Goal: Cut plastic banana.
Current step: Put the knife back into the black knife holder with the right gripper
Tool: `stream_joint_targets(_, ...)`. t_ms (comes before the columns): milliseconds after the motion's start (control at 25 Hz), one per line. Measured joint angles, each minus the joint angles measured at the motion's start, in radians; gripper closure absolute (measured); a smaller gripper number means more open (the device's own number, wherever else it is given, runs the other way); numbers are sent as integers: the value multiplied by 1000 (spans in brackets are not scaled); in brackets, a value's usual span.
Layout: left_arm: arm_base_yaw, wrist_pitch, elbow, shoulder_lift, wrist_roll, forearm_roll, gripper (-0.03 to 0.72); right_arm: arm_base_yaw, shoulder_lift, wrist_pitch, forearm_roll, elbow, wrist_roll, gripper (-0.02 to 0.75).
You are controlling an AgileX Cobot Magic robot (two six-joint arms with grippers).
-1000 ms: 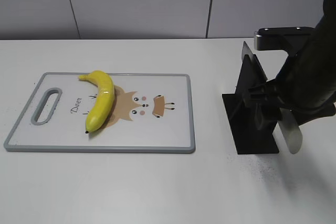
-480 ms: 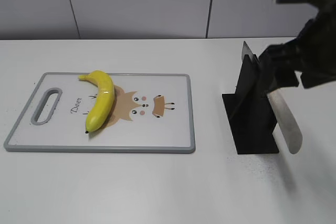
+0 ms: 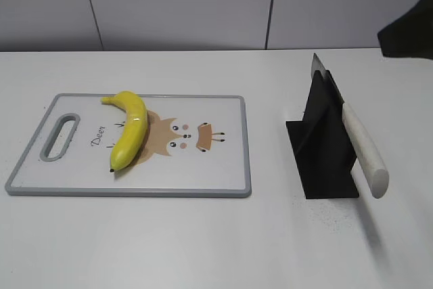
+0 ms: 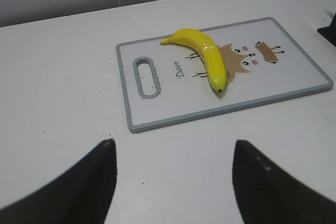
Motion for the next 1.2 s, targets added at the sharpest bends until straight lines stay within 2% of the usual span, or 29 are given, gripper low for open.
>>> stream_joint_targets(200, 0, 0, 0, 0, 0, -1, 54, 0, -125, 19, 25, 122, -29, 146)
stream_joint_targets(680, 0, 0, 0, 0, 0, -3, 92, 0, -554, 28, 34, 430, -50, 146)
stream_joint_targets(1200, 0, 0, 0, 0, 0, -7, 105, 0, -861, 173, 34, 568, -54, 147)
